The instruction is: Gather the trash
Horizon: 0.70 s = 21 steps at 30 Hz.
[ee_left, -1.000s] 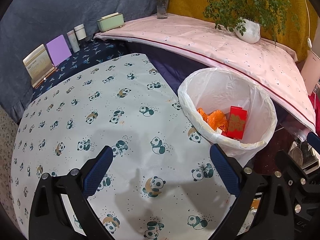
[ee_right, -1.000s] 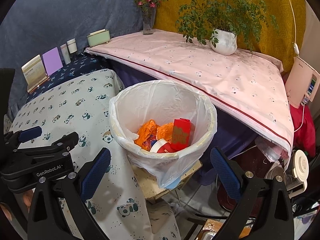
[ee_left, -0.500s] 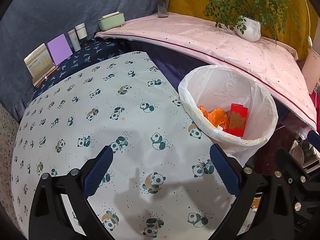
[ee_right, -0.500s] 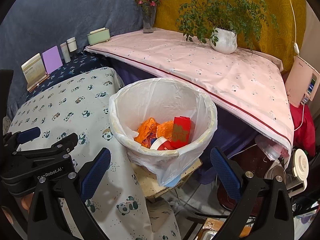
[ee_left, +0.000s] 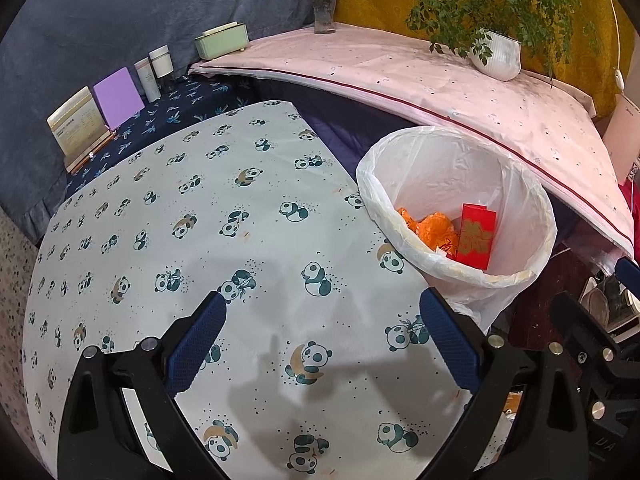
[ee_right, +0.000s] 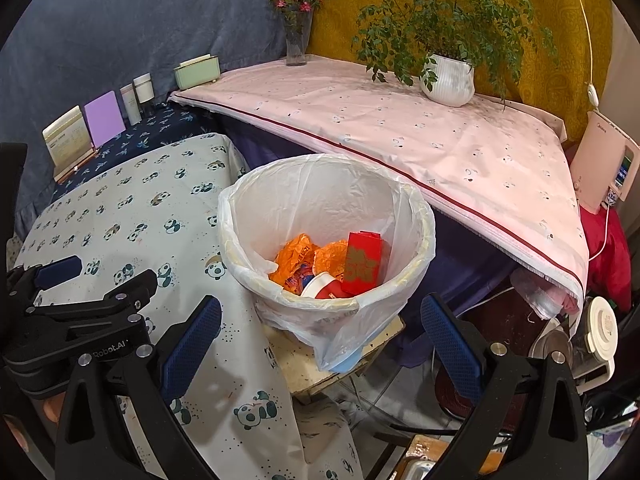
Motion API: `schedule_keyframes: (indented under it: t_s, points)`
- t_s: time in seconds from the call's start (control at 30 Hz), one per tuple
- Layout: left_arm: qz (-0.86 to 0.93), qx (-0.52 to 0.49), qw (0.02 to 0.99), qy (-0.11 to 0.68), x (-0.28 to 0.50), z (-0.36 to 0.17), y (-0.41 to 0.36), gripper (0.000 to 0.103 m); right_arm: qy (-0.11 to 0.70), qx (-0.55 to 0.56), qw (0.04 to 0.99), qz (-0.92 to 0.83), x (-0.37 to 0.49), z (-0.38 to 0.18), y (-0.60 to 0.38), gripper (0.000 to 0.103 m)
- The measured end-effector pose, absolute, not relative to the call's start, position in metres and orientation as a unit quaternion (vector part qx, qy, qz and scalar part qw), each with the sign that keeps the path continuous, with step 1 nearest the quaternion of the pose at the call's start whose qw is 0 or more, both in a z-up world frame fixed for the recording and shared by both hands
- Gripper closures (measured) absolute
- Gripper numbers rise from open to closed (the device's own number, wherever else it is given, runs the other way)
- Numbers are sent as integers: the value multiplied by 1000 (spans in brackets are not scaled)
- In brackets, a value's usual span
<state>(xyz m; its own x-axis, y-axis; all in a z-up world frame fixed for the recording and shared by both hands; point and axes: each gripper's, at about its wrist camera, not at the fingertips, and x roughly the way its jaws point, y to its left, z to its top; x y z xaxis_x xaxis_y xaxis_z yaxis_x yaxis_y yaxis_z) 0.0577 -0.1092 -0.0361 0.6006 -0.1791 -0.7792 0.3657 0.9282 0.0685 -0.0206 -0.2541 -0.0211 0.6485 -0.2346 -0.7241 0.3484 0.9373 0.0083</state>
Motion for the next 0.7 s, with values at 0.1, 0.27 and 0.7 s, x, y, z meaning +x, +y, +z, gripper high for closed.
schedule_keyframes:
  t_s: [0.1, 0.27, 0.7]
  points:
    - [-154, 111, 887, 420, 58, -36, -109, 10, 387, 74, 905, -161, -21, -21, -254, 7]
    - [-153, 112, 886, 423, 58, -39, -108, 10, 388, 73, 905, -161, -20, -21, -254, 7]
    - [-160, 111, 883, 426, 60, -41, -105, 10, 388, 74, 905, -161, -20, -21, -254, 7]
